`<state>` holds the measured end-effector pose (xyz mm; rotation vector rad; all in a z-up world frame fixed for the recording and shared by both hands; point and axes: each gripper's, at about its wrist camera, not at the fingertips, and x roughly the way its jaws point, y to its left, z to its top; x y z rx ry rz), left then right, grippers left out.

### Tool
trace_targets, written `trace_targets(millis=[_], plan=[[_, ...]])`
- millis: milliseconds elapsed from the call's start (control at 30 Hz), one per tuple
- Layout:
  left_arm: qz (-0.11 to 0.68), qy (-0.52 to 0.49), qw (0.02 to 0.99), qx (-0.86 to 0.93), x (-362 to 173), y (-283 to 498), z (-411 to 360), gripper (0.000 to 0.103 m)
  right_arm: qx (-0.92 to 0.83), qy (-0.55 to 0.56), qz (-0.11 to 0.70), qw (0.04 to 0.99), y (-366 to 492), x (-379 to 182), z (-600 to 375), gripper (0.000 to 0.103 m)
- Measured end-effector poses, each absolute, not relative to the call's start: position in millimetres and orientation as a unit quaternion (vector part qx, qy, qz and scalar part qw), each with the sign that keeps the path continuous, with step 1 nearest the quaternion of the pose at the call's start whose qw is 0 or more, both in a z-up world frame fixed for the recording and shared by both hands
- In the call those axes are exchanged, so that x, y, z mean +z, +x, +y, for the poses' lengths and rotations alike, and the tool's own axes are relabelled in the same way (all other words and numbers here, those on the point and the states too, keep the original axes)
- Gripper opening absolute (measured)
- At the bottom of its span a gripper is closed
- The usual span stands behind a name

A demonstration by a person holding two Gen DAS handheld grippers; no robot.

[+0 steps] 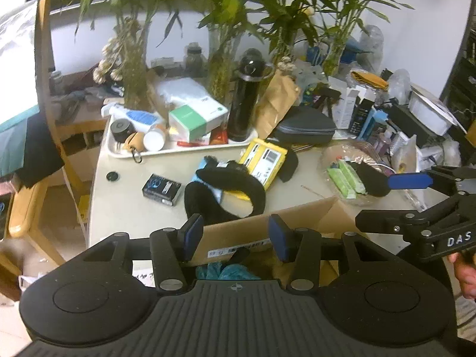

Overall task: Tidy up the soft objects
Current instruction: 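Open the left tool to drop the loofah in the box while the right tool drops the bag in, then reach the right tool to the black fabric eye mask and grasp it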

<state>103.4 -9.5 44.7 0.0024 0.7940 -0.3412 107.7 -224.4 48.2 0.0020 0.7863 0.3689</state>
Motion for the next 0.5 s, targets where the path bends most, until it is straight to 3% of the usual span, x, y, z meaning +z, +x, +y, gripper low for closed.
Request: trace_targets(millis=[500], plan=[[0.361, 0.027, 0.920, -0.151, 47, 102, 6, 0.048, 0.178, 0.015, 0.358, 0.917, 135, 37, -254, 0.103]])
